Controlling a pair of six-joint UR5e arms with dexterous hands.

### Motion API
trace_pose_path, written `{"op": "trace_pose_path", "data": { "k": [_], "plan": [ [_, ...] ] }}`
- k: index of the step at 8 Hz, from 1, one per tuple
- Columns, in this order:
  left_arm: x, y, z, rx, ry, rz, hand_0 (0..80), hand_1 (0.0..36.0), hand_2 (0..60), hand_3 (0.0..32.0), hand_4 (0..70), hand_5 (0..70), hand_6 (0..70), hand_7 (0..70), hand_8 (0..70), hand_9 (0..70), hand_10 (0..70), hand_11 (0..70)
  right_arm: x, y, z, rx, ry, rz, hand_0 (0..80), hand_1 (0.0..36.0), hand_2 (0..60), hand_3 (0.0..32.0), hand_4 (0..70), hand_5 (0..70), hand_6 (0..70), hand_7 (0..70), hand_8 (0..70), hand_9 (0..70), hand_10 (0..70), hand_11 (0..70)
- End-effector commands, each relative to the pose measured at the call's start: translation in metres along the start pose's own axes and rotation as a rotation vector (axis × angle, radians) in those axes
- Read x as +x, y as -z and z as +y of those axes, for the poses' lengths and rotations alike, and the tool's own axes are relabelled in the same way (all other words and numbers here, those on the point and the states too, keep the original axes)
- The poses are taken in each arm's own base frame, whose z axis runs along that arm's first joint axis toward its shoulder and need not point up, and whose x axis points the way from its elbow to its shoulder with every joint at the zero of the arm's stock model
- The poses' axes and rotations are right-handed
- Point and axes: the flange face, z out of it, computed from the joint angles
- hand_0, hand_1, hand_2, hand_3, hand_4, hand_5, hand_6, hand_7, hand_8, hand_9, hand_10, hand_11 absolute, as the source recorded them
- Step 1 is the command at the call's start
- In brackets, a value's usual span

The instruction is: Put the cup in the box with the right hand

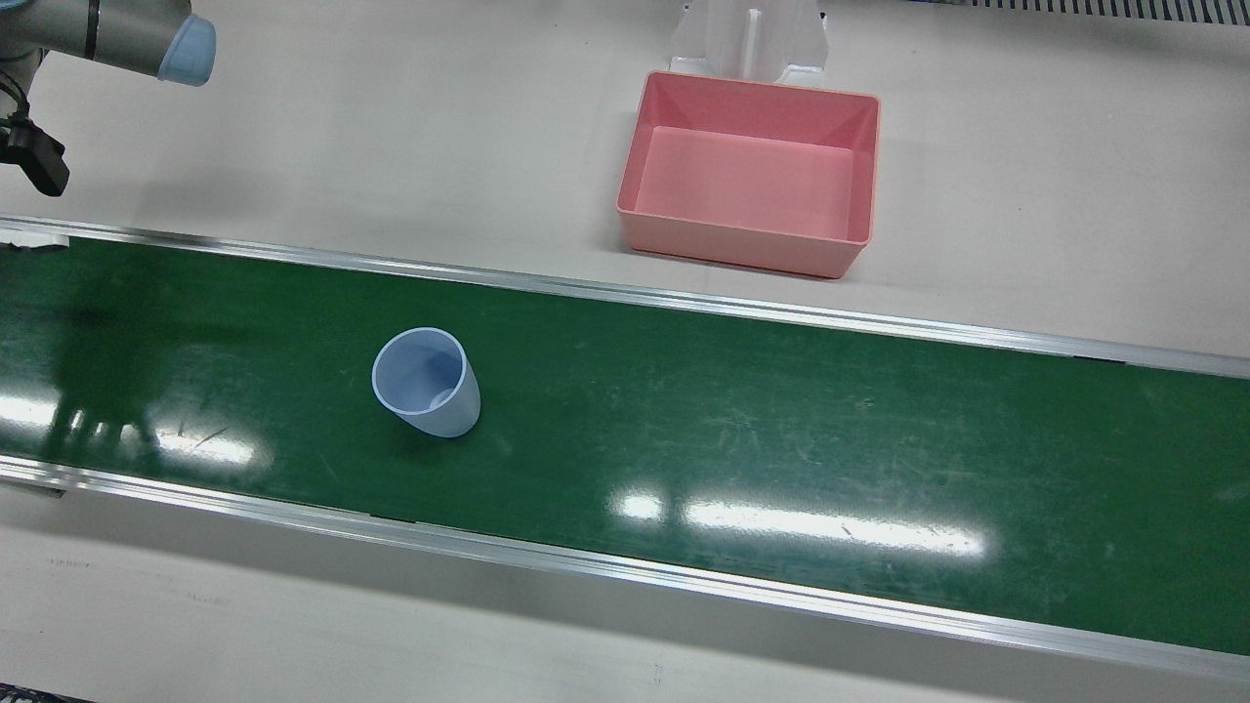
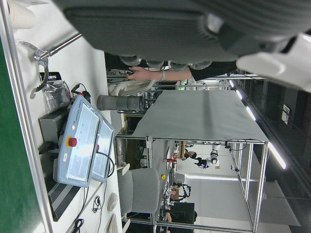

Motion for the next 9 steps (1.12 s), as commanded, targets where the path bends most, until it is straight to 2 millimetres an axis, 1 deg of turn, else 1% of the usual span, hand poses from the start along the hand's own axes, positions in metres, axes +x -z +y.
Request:
{"op": "trace_pose_path", "data": {
  "k": [1, 2, 3, 4, 5, 6, 8, 9],
  "plan": [
    [0.0, 0.0, 0.0, 0.0, 0.0, 0.0, 0.0, 0.0, 0.0, 0.0, 0.0, 0.0, 0.0, 0.0, 0.0, 0.0, 0.0, 0.0, 0.02, -0.013, 0.017, -0.032, -0.009, 0.028, 50.6, 12.2, 0.0, 7.2, 7.7, 5.2, 3.6, 16.7, 1.0, 5.5, 2.1, 4.9],
    [0.0, 0.0, 0.0, 0.0, 0.0, -0.001, 0.0, 0.0, 0.0, 0.0, 0.0, 0.0, 0.0, 0.0, 0.0, 0.0, 0.0, 0.0, 0.028, -0.014, 0.022, -0.04, -0.011, 0.044, 50.3, 13.3, 3.4, 7.4, 7.0, 5.2, 3.6, 16.7, 1.0, 5.6, 2.1, 4.9],
    [0.0, 0.0, 0.0, 0.0, 0.0, 0.0, 0.0, 0.0, 0.0, 0.0, 0.0, 0.0, 0.0, 0.0, 0.0, 0.0, 0.0, 0.0, 0.034, -0.014, 0.024, -0.044, -0.013, 0.054, 50.1, 13.3, 3.4, 8.0, 6.7, 5.2, 3.6, 16.6, 1.0, 5.6, 2.1, 4.9],
    [0.0, 0.0, 0.0, 0.0, 0.0, 0.0, 0.0, 0.0, 0.0, 0.0, 0.0, 0.0, 0.0, 0.0, 0.0, 0.0, 0.0, 0.0, 0.038, -0.015, 0.025, -0.047, -0.014, 0.059, 49.1, 14.9, 10.2, 8.0, 5.4, 5.1, 3.5, 16.5, 1.0, 5.5, 2.1, 5.0],
    [0.0, 0.0, 0.0, 0.0, 0.0, 0.0, 0.0, 0.0, 0.0, 0.0, 0.0, 0.0, 0.0, 0.0, 0.0, 0.0, 0.0, 0.0, 0.042, -0.015, 0.026, -0.048, -0.015, 0.067, 48.8, 14.8, 10.4, 8.0, 5.4, 5.0, 3.5, 16.4, 1.0, 5.6, 2.1, 4.9],
    [0.0, 0.0, -0.001, 0.001, 0.0, 0.0, 0.0, 0.0, 0.0, 0.0, 0.0, 0.0, 0.0, 0.0, 0.0, 0.0, 0.0, 0.0, 0.044, -0.015, 0.026, -0.048, -0.015, 0.07, 49.7, 12.7, 3.5, 8.0, 7.0, 5.0, 3.5, 16.3, 1.1, 5.6, 2.1, 4.9],
    [0.0, 0.0, 0.0, -0.001, 0.0, -0.001, 0.0, 0.0, 0.0, 0.0, 0.0, 0.0, 0.0, 0.0, 0.0, 0.0, 0.0, 0.0, 0.046, -0.014, 0.026, -0.048, -0.015, 0.074, 48.3, 14.2, 11.3, 7.4, 6.3, 4.8, 3.5, 16.6, 1.2, 5.9, 2.3, 5.1],
    [0.0, 0.0, 0.0, 0.0, 0.0, -0.001, 0.0, 0.0, 0.0, 0.0, 0.0, 0.0, 0.0, 0.0, 0.0, 0.0, 0.0, 0.0, 0.047, -0.014, 0.027, -0.049, -0.016, 0.077, 48.8, 12.2, 5.5, 6.6, 8.8, 4.7, 3.5, 16.3, 1.4, 5.9, 2.3, 5.0]
  ]
}}
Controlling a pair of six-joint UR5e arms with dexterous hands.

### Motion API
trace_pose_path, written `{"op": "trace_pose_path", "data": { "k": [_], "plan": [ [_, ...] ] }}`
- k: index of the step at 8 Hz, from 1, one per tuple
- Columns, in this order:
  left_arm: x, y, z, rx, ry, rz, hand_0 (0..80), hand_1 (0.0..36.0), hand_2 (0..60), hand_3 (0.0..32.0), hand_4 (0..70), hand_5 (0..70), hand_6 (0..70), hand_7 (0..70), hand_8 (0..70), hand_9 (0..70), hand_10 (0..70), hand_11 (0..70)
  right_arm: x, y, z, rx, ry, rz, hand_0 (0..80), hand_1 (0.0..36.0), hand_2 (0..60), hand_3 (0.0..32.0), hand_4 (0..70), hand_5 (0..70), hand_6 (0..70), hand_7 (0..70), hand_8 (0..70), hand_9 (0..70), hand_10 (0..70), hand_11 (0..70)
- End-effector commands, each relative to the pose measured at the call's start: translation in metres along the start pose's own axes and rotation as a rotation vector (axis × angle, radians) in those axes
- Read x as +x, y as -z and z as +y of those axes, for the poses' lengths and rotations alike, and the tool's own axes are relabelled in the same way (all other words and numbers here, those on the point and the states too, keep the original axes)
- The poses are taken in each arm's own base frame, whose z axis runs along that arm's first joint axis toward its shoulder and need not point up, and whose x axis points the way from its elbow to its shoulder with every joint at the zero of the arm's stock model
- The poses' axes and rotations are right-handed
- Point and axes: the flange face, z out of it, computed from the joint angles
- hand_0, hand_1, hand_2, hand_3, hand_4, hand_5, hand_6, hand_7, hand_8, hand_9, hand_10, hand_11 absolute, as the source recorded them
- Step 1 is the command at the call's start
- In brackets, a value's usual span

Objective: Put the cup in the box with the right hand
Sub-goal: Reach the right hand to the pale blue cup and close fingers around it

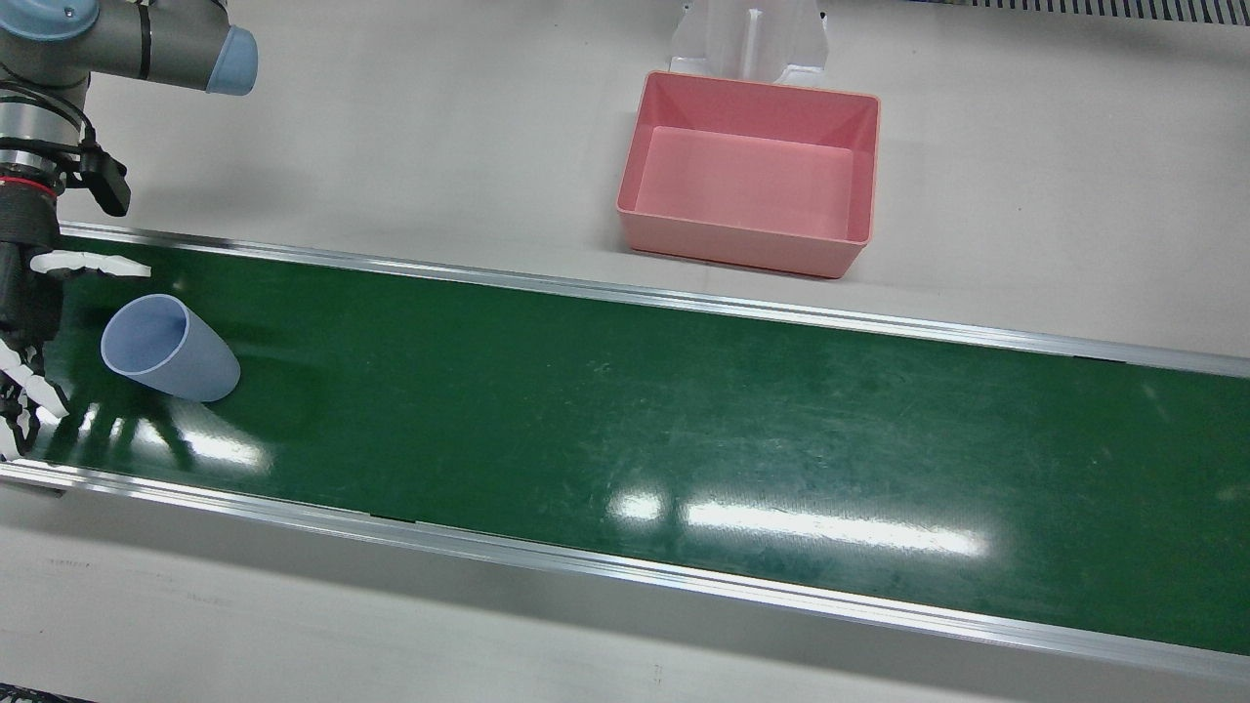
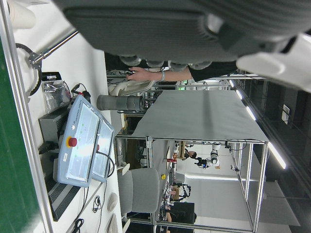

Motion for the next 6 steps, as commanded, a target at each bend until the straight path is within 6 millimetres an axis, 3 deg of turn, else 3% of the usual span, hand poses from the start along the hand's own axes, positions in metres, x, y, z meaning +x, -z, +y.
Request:
{"op": "trace_pose_path", "data": {
  "k": [1, 2, 3, 4, 5, 6],
  "plan": [
    [0.0, 0.0, 0.0, 0.0, 0.0, -0.001, 0.0, 0.0, 0.0, 0.0, 0.0, 0.0, 0.0, 0.0, 0.0, 0.0, 0.0, 0.0, 0.004, 0.001, -0.003, 0.007, 0.001, 0.007, 47.5, 12.1, 11.3, 2.4, 11.8, 4.3, 3.8, 16.2, 1.2, 5.2, 2.3, 4.9],
    [0.0, 0.0, 0.0, 0.0, 0.0, 0.0, 0.0, 0.0, 0.0, 0.0, 0.0, 0.0, 0.0, 0.0, 0.0, 0.0, 0.0, 0.0, 0.0, 0.002, -0.007, 0.023, 0.0, -0.016, 54.5, 29.9, 52.2, 0.0, 19.9, 8.2, 7.4, 23.1, 2.4, 7.6, 4.9, 9.9],
    [0.0, 0.0, 0.0, -0.001, 0.0, 0.0, 0.0, 0.0, 0.0, 0.0, 0.0, 0.0, 0.0, 0.0, 0.0, 0.0, 0.0, 0.0, -0.002, 0.003, -0.009, 0.035, -0.003, -0.041, 61.6, 36.0, 60.0, 0.0, 29.2, 15.5, 21.5, 70.0, 25.4, 45.2, 16.5, 28.0],
    [0.0, 0.0, 0.0, 0.0, 0.0, 0.0, 0.0, 0.0, 0.0, 0.0, 0.0, 0.0, 0.0, 0.0, 0.0, 0.0, 0.0, 0.0, -0.005, 0.004, -0.008, 0.033, -0.011, -0.052, 58.6, 36.0, 60.0, 0.0, 29.3, 17.8, 31.9, 70.0, 43.1, 68.2, 27.3, 42.9],
    [0.0, 0.0, 0.0, 0.0, 0.0, 0.0, 0.0, 0.0, 0.0, 0.0, 0.0, 0.0, 0.0, 0.0, 0.0, 0.0, 0.0, 0.0, -0.036, 0.001, 0.005, 0.006, -0.046, -0.118, 59.3, 36.0, 60.0, 0.0, 29.6, 17.8, 32.2, 70.0, 44.2, 69.7, 28.7, 44.6],
    [0.0, 0.0, 0.0, 0.0, 0.0, 0.0, 0.0, 0.0, 0.0, 0.0, 0.0, 0.0, 0.0, 0.0, 0.0, 0.0, 0.0, 0.0, -0.066, -0.002, 0.039, -0.058, -0.046, -0.169, 56.9, 36.0, 60.0, 0.0, 27.4, 17.1, 30.8, 70.0, 42.4, 67.6, 26.8, 42.1]
  ]
}}
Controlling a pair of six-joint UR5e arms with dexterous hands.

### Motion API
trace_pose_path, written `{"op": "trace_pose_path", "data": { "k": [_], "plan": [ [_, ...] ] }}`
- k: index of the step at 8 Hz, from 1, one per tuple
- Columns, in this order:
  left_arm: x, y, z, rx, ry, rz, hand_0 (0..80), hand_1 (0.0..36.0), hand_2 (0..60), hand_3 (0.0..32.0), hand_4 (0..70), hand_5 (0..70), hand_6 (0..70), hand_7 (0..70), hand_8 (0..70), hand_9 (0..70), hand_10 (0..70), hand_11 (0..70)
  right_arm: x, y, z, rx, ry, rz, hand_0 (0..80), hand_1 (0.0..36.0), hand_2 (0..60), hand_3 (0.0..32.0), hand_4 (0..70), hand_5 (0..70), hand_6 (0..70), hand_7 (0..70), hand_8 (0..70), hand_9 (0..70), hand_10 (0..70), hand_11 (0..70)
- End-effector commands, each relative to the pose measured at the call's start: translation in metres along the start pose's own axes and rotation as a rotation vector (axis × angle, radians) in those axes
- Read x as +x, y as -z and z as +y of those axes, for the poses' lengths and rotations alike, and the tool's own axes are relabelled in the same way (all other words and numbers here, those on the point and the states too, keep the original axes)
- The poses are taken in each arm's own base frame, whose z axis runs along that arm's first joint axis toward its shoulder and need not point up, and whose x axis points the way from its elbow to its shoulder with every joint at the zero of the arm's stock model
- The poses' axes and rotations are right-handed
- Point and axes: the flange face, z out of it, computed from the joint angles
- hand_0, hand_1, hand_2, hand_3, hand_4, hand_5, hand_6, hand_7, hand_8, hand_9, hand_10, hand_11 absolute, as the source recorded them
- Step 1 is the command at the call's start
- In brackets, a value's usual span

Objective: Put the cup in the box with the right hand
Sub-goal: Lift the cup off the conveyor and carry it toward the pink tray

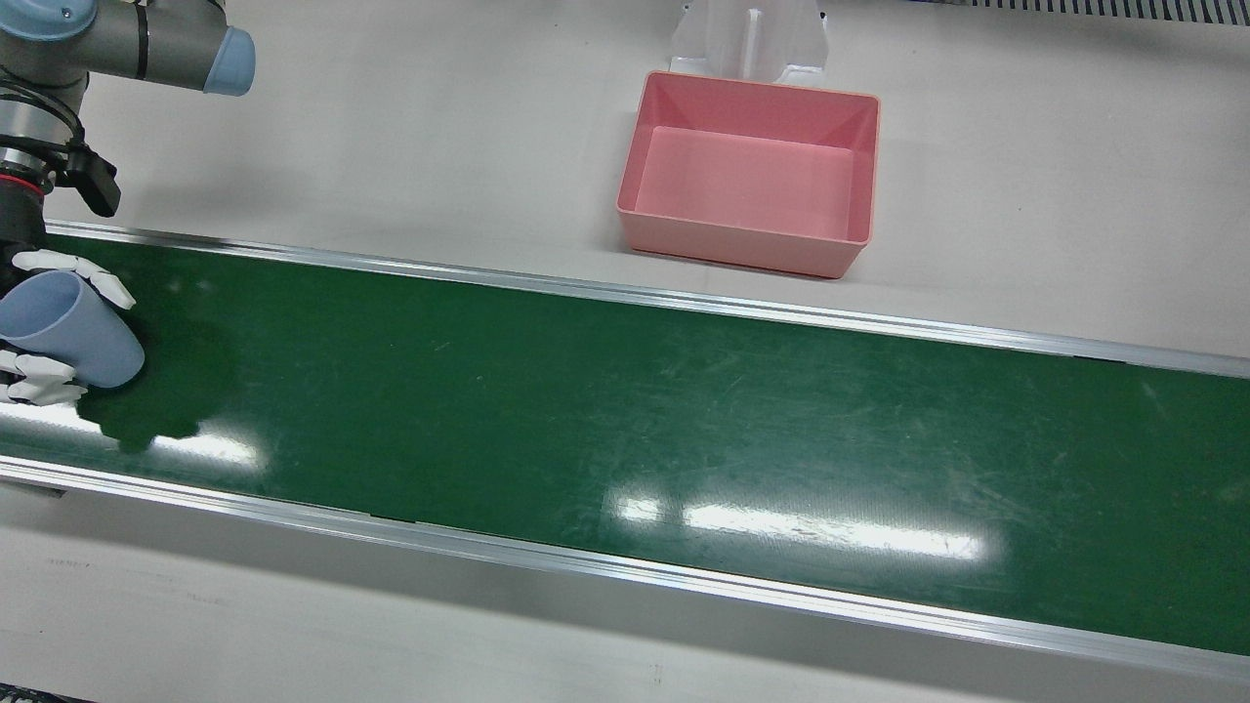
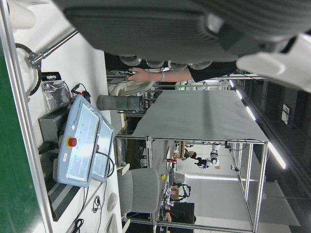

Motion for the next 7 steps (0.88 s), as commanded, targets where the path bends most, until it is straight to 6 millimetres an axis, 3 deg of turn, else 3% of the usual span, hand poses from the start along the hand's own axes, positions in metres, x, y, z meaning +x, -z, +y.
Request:
{"op": "trace_pose_path", "data": {
  "k": [1, 3, 4, 5, 7],
  "plan": [
    [0.0, 0.0, 0.0, -0.001, 0.0, -0.001, 0.0, 0.0, 0.0, 0.0, 0.0, 0.0, 0.0, 0.0, 0.0, 0.0, 0.0, 0.0, -0.056, -0.011, 0.073, -0.134, -0.042, -0.114, 57.8, 36.0, 60.0, 0.0, 31.2, 16.8, 30.4, 70.0, 41.3, 66.2, 25.2, 40.0],
    [0.0, 0.0, 0.0, -0.001, 0.0, 0.0, 0.0, 0.0, 0.0, 0.0, 0.0, 0.0, 0.0, 0.0, 0.0, 0.0, 0.0, 0.0, -0.047, -0.029, 0.164, -0.241, -0.083, -0.079, 55.0, 36.0, 60.0, 0.0, 26.8, 16.4, 30.1, 70.0, 40.2, 64.7, 23.7, 37.9],
    [0.0, 0.0, 0.001, -0.001, 0.0, -0.001, 0.0, 0.0, 0.0, 0.0, 0.0, 0.0, 0.0, 0.0, 0.0, 0.0, 0.0, 0.0, -0.02, -0.021, 0.224, -0.328, -0.118, -0.017, 57.3, 36.0, 60.0, 0.0, 31.2, 16.2, 29.7, 70.0, 39.1, 63.4, 22.9, 36.6],
    [0.0, 0.0, 0.001, -0.001, 0.0, 0.0, 0.0, 0.0, 0.0, 0.0, 0.0, 0.0, 0.0, 0.0, 0.0, 0.0, 0.0, 0.0, 0.009, -0.003, 0.281, -0.397, -0.115, 0.01, 57.4, 36.0, 60.0, 0.0, 31.1, 16.2, 29.7, 70.0, 38.7, 62.9, 22.4, 36.0],
    [0.0, 0.0, 0.001, -0.001, 0.0, 0.0, 0.0, 0.0, 0.0, 0.0, 0.0, 0.0, 0.0, 0.0, 0.0, 0.0, 0.0, 0.0, 0.067, 0.035, 0.359, -0.489, -0.146, 0.077, 58.6, 36.0, 60.0, 0.0, 29.7, 15.1, 26.8, 70.0, 34.8, 59.0, 20.2, 32.7]
  ]
}}
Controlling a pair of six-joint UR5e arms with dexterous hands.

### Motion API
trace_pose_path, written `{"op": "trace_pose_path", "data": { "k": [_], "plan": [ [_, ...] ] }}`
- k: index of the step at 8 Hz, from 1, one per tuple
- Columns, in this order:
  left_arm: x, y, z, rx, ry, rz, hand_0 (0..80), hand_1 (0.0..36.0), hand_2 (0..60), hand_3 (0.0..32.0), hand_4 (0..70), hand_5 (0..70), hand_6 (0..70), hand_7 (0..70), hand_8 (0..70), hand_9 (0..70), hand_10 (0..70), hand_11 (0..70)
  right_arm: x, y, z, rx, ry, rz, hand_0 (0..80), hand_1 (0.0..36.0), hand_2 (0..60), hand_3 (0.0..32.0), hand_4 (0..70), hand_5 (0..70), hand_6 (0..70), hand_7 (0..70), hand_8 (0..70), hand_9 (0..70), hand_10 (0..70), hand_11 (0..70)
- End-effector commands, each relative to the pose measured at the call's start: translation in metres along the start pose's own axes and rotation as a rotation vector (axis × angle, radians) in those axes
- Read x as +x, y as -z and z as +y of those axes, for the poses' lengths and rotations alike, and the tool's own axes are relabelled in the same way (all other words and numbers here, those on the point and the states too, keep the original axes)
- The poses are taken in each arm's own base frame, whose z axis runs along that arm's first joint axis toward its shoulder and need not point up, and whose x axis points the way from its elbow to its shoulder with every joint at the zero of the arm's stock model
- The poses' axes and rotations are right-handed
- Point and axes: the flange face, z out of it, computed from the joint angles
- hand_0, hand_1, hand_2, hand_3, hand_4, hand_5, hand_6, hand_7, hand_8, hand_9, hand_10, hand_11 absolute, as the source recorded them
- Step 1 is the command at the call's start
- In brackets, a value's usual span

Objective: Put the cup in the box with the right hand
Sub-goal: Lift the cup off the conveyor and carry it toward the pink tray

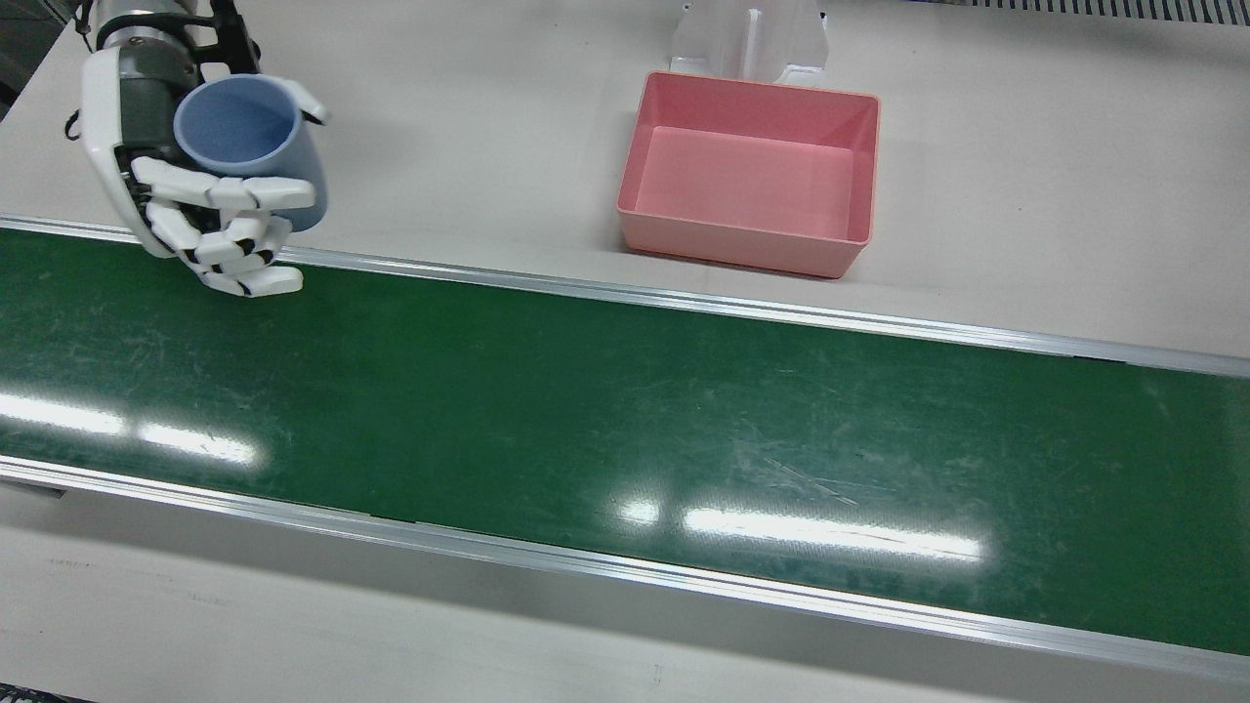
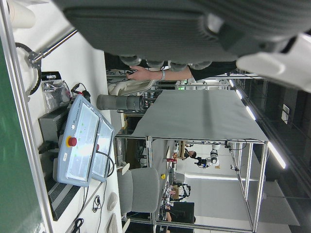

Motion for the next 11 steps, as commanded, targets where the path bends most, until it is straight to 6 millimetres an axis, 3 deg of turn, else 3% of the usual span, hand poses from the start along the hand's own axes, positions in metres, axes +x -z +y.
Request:
{"op": "trace_pose_path", "data": {
  "k": [1, 4, 5, 6, 7, 8, 9, 10, 11],
  "plan": [
    [0.0, 0.0, 0.0, 0.001, 0.0, -0.001, 0.0, 0.0, 0.0, 0.0, 0.0, 0.0, 0.0, 0.0, 0.0, 0.0, 0.0, 0.0, 0.1, 0.014, 0.121, -0.149, -0.067, 0.115, 56.9, 36.0, 60.0, 0.0, 24.1, 14.2, 24.4, 70.0, 30.4, 53.3, 17.8, 29.1],
    [0.0, 0.0, 0.0, 0.0, 0.0, -0.001, 0.0, 0.0, 0.0, 0.0, 0.0, 0.0, 0.0, 0.0, 0.0, 0.0, 0.0, 0.0, 0.199, 0.054, 0.214, -0.207, -0.139, 0.219, 57.3, 36.0, 60.0, 0.0, 21.1, 12.5, 19.8, 70.0, 22.7, 42.7, 14.1, 23.6],
    [0.0, 0.0, -0.001, 0.001, 0.0, 0.001, 0.0, 0.0, 0.0, 0.0, 0.0, 0.0, 0.0, 0.0, 0.0, 0.0, 0.0, 0.0, 0.218, 0.062, 0.239, -0.242, -0.145, 0.24, 58.8, 28.2, 31.4, 0.0, 17.8, 9.7, 13.6, 51.6, 11.7, 24.6, 9.4, 16.5],
    [0.0, 0.0, -0.001, 0.001, 0.0, 0.001, 0.0, 0.0, 0.0, 0.0, 0.0, 0.0, 0.0, 0.0, 0.0, 0.0, 0.0, 0.0, 0.219, 0.063, 0.241, -0.246, -0.139, 0.24, 51.8, 11.6, 0.0, 0.0, 17.0, 4.9, 5.1, 15.2, 0.2, 2.7, 4.0, 7.6],
    [0.0, 0.0, 0.0, 0.0, 0.0, 0.001, 0.0, 0.0, 0.0, 0.0, 0.0, 0.0, 0.0, 0.0, 0.0, 0.0, 0.0, 0.0, 0.223, 0.066, 0.243, -0.247, -0.143, 0.25, 46.1, 5.5, 0.0, 0.0, 16.3, 2.6, 3.6, 11.1, 0.0, 0.8, 2.2, 4.3],
    [0.0, 0.0, 0.0, 0.0, 0.0, -0.001, 0.0, 0.0, 0.0, 0.0, 0.0, 0.0, 0.0, 0.0, 0.0, 0.0, 0.0, 0.0, 0.223, 0.067, 0.244, -0.249, -0.146, 0.252, 44.2, 5.6, 3.5, 0.0, 15.5, 2.3, 3.7, 12.2, 0.0, 1.0, 2.1, 4.1],
    [0.0, 0.0, 0.0, 0.0, 0.0, -0.001, 0.0, 0.0, 0.0, 0.0, 0.0, 0.0, 0.0, 0.0, 0.0, 0.0, 0.0, 0.0, 0.223, 0.067, 0.244, -0.249, -0.147, 0.251, 41.7, 7.6, 10.8, 0.0, 13.2, 2.3, 3.9, 13.4, 0.0, 1.2, 2.3, 4.4],
    [0.0, 0.0, 0.0, 0.0, 0.0, 0.001, 0.0, 0.0, 0.0, 0.0, 0.0, 0.0, 0.0, 0.0, 0.0, 0.0, 0.0, 0.0, 0.224, 0.067, 0.244, -0.248, -0.146, 0.253, 44.7, 5.2, 1.4, 0.0, 17.1, 2.3, 4.2, 14.3, 0.0, 1.5, 2.5, 4.7],
    [0.0, 0.0, 0.0, 0.0, 0.0, 0.001, 0.0, 0.0, 0.0, 0.0, 0.0, 0.0, 0.0, 0.0, 0.0, 0.0, 0.0, 0.0, 0.221, 0.066, 0.24, -0.244, -0.145, 0.252, 43.3, 7.5, 9.5, 0.0, 14.8, 2.5, 4.4, 15.5, 0.0, 2.2, 2.6, 4.9]
  ]
}}
